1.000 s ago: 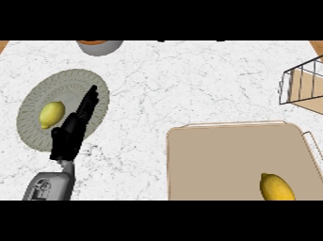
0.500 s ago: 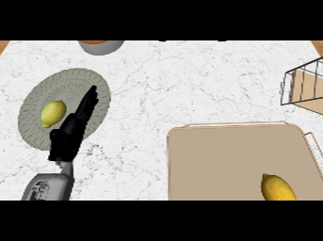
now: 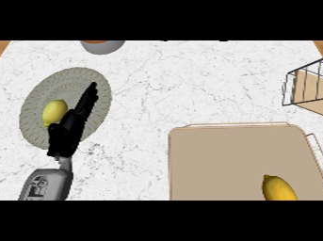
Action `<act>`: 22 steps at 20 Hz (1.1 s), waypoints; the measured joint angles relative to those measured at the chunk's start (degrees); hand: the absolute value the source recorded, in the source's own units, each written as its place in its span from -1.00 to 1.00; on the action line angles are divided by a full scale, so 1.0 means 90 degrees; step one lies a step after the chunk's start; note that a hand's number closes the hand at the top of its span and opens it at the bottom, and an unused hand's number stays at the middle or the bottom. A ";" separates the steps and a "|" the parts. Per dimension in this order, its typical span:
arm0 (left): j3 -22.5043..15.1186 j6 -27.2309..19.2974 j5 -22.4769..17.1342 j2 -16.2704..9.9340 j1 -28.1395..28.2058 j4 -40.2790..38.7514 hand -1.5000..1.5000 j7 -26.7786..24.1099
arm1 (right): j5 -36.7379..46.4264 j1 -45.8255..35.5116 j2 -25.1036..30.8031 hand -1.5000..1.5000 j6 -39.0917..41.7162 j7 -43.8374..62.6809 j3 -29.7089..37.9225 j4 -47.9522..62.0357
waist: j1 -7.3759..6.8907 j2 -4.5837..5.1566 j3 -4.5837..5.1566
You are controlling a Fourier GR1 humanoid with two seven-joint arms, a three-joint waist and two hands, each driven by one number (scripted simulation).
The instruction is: Pick the bell pepper from the tray and place it in the tiered shelf
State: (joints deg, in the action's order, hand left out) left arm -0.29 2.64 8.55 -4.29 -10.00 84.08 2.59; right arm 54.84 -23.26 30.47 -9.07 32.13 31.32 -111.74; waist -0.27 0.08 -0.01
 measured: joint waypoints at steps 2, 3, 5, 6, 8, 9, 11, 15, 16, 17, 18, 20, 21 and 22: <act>-0.0049 -0.0039 0.0038 0.0061 0.0031 -0.0003 0.00 -0.0040 | 0.0015 -0.0103 0.0050 1.00 -0.0306 -0.0148 0.0051 0.0448 | -0.0002 -0.0001 0.0002; -0.0051 -0.0036 0.0037 0.0065 0.0109 -0.0007 0.00 -0.0120 | -0.0063 -0.0092 0.0015 1.00 -0.0460 -0.0237 0.0091 0.0543 | 0.0001 -0.0002 0.0000; -0.0107 -0.0107 0.0106 0.0126 0.0078 -0.0002 0.00 -0.0086 | -0.0564 -0.0248 -0.0160 1.00 -0.0840 -0.0479 0.0268 0.0670 | 0.0001 -0.0005 -0.0006; -0.0117 -0.0137 0.0122 0.0153 0.0074 -0.0018 0.00 -0.0096 | -0.0792 -0.0261 -0.0236 1.00 -0.1011 -0.0636 0.0339 0.0739 | 0.0007 -0.0005 -0.0007; -0.0089 -0.0147 0.0114 0.0144 0.0040 0.0002 0.00 -0.0035 | -0.1287 -0.0330 -0.0194 1.00 -0.1205 -0.0970 0.0522 0.1009 | 0.0011 -0.0005 -0.0006; -0.0056 -0.0105 0.0083 0.0106 0.0014 0.0001 0.00 -0.0001 | -0.1463 -0.0340 -0.0190 1.00 -0.1330 -0.1134 0.0586 0.1158 | 0.0013 -0.0006 -0.0005; -0.0093 -0.0144 0.0119 0.0145 0.0032 0.0041 0.00 0.0060 | -0.1863 -0.0384 -0.0093 1.00 -0.1498 -0.1504 0.0734 0.1533 | 0.0011 -0.0006 -0.0003; -0.0107 -0.0127 0.0134 0.0151 0.0104 -0.0006 0.00 -0.0081 | -0.2374 -0.0479 0.0083 1.00 -0.1806 -0.2049 0.0808 0.2230 | 0.0010 -0.0005 -0.0001; -0.0031 -0.0100 0.0103 0.0111 0.0029 -0.0174 0.00 -0.0185 | -0.2490 -0.0500 0.0128 1.00 -0.1863 -0.2173 0.0820 0.2380 | 0.0014 -0.0004 -0.0002; -0.0027 -0.0151 0.0143 0.0135 -0.0067 -0.0260 0.00 -0.0177 | -0.2561 -0.0520 0.0160 1.00 -0.1920 -0.2259 0.0785 0.2477 | 0.0017 -0.0004 -0.0002; -0.0019 -0.0158 0.0136 0.0139 -0.0050 -0.0236 0.00 -0.0170 | -0.2663 -0.0510 0.0186 1.00 -0.1999 -0.2387 0.0802 0.2625 | 0.0016 -0.0005 0.0000; -0.0006 -0.0133 0.0123 0.0115 -0.0051 -0.0237 0.00 -0.0177 | -0.2239 -0.0351 0.0373 -1.00 -0.2022 -0.2045 0.0881 0.2892 | 0.0023 0.0001 0.0006; -0.0015 -0.0182 0.0156 0.0154 -0.0086 -0.0318 0.00 -0.0224 | -0.2010 -0.0340 0.0400 -1.00 -0.2120 -0.1866 0.0884 0.2989 | 0.0024 0.0004 0.0005; 0.0015 -0.0122 0.0111 0.0108 -0.0117 -0.0294 0.00 -0.0190 | -0.1859 -0.0323 0.0422 -1.00 -0.2198 -0.1715 0.0925 0.3109 | 0.0019 0.0004 0.0006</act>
State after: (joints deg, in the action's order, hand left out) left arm -0.15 1.55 9.55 -3.32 -11.05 81.43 0.88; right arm 38.11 -26.17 34.27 -28.85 16.69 39.64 -83.76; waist -0.10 0.12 0.04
